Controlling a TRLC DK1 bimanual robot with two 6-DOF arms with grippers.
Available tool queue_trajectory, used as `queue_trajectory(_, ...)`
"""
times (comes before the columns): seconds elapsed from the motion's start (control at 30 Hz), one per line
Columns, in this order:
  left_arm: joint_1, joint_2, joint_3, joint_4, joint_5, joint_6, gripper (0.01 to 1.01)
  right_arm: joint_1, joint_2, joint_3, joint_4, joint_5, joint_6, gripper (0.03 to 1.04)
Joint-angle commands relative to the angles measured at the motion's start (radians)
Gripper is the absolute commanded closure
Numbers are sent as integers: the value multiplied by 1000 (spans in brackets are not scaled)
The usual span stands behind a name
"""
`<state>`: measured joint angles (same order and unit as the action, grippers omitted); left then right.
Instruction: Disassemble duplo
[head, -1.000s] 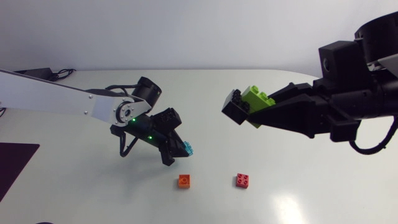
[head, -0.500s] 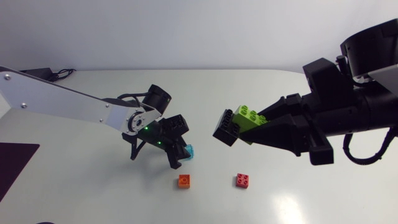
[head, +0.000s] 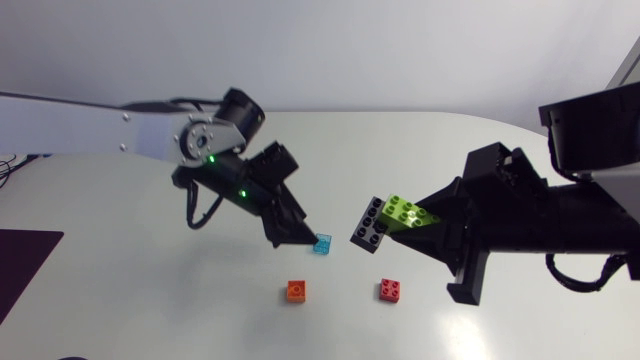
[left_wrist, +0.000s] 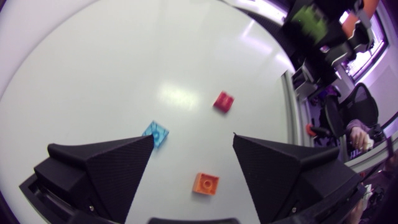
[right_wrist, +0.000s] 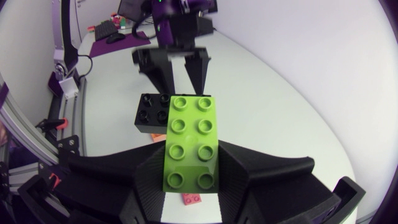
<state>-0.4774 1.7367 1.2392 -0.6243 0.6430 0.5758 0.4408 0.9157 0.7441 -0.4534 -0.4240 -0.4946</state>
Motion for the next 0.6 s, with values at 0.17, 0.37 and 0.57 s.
queue_trajectory(0.17, -41, -62, 149, -152, 133, -102, 120, 156, -67, -103, 140, 258, -19, 889)
queue_trajectory(0.37, -70, -39, 160, -198, 179, -116, 179, 331, -130, -152, 234, 528, -39, 889)
queue_trajectory(0.57, -72, -39, 169, -212, 210, -116, 190, 363, -135, -184, 288, 596, -68, 889)
